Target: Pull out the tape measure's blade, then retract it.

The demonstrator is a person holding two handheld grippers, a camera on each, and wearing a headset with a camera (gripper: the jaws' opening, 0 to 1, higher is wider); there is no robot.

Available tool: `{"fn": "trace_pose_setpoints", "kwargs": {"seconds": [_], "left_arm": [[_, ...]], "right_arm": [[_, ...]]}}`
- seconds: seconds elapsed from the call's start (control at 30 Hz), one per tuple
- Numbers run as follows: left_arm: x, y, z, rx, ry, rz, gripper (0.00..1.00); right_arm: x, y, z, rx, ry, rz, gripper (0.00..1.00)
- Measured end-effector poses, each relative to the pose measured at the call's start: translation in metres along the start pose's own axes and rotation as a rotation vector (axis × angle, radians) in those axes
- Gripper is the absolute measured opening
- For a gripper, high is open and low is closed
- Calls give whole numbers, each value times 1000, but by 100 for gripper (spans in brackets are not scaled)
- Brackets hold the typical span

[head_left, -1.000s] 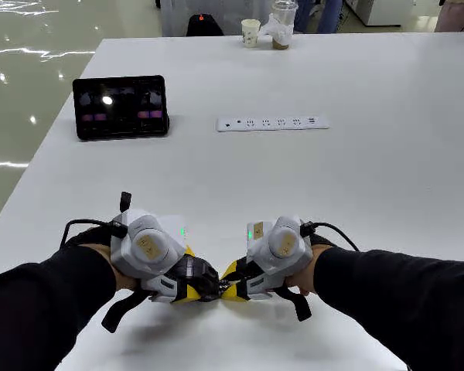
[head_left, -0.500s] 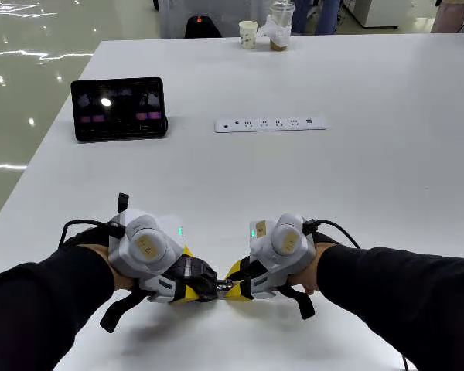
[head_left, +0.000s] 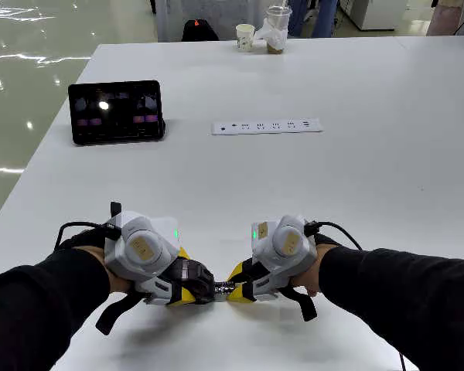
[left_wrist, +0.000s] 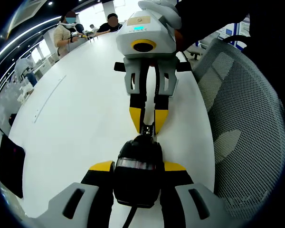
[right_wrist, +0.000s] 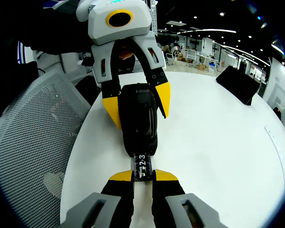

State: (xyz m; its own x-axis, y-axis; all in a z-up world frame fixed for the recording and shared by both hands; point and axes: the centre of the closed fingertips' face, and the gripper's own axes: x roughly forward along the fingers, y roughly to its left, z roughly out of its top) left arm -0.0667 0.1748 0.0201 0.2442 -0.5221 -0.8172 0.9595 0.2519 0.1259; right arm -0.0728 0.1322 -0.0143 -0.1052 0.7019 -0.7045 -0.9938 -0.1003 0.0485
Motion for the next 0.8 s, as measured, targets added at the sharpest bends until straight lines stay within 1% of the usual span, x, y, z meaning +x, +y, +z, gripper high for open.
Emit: {"fn": "trace_pose_setpoints", "kwargs": {"seconds": [0.37, 0.63, 0.8], "left_arm": [[0, 1, 1, -5, -4, -1, 32], [-1, 1, 1, -10, -4, 5, 32], [-1, 0, 1, -13, -4, 6, 32]], "right_arm": [[-3, -2, -2, 17, 6, -2, 11], [-6, -1, -4, -1, 17, -1, 10], [-8, -1, -6, 11, 19, 1, 10]]}}
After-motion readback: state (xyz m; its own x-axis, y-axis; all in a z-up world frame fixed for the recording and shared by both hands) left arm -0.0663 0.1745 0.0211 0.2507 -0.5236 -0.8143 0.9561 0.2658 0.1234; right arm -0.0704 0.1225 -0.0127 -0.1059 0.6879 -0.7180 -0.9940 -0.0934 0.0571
